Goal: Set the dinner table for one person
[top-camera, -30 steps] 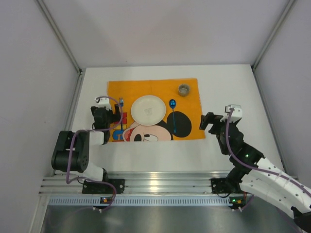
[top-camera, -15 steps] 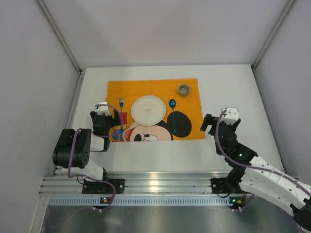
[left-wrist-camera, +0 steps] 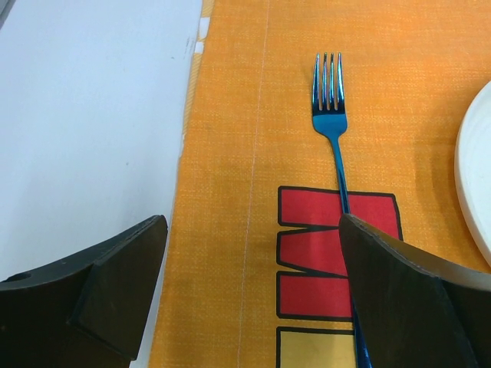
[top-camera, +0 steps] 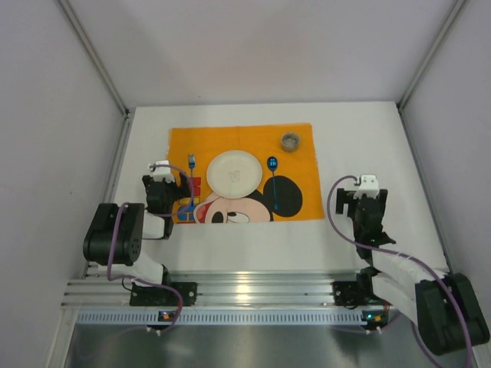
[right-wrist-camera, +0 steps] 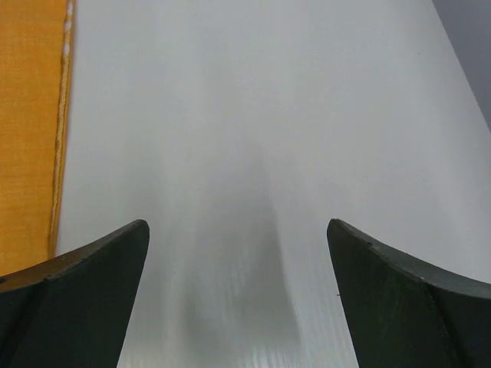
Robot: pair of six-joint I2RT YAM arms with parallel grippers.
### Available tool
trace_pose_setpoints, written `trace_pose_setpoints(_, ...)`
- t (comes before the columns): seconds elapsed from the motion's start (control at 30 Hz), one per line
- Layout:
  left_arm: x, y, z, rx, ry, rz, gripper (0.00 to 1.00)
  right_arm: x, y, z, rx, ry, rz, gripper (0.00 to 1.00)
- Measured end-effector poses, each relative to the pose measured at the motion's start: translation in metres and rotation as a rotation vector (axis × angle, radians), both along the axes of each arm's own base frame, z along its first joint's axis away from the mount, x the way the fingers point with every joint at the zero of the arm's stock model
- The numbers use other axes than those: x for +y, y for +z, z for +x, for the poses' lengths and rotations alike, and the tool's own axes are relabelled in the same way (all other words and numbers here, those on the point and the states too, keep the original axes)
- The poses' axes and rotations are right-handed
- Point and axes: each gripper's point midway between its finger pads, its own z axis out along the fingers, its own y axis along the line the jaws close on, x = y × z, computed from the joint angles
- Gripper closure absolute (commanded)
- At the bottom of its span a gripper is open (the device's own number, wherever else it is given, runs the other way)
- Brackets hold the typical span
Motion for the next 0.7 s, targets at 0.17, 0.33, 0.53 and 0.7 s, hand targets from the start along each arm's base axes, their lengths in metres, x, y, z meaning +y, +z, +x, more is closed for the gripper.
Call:
trace_pose_setpoints(0.17, 0.000, 0.001, 0.000, -0.004, 0.000, 0.000, 0.01, 0.000, -0.011, 0.025, 0.007, 0.089, -0.017, 0.00)
trace_pose_setpoints(0.33, 0.000, 0.002, 0.001, -0.007, 0.000, 0.000, 0.01, 0.016, -0.001, 0.054, -0.091, 0.201, 0.008, 0.00)
trace_pose_setpoints(0.53, 0.000, 0.002, 0.001, -0.010, 0.000, 0.000, 0.01, 0.007, 0.000, 0.065, -0.137, 0.189, 0.045, 0.00)
trace_pose_setpoints(0.7, 0.000, 0.002, 0.001, -0.010, 0.000, 0.000, 0.01, 0.005, 0.020, 0.081, -0.194, 0.175, 0.065, 0.00)
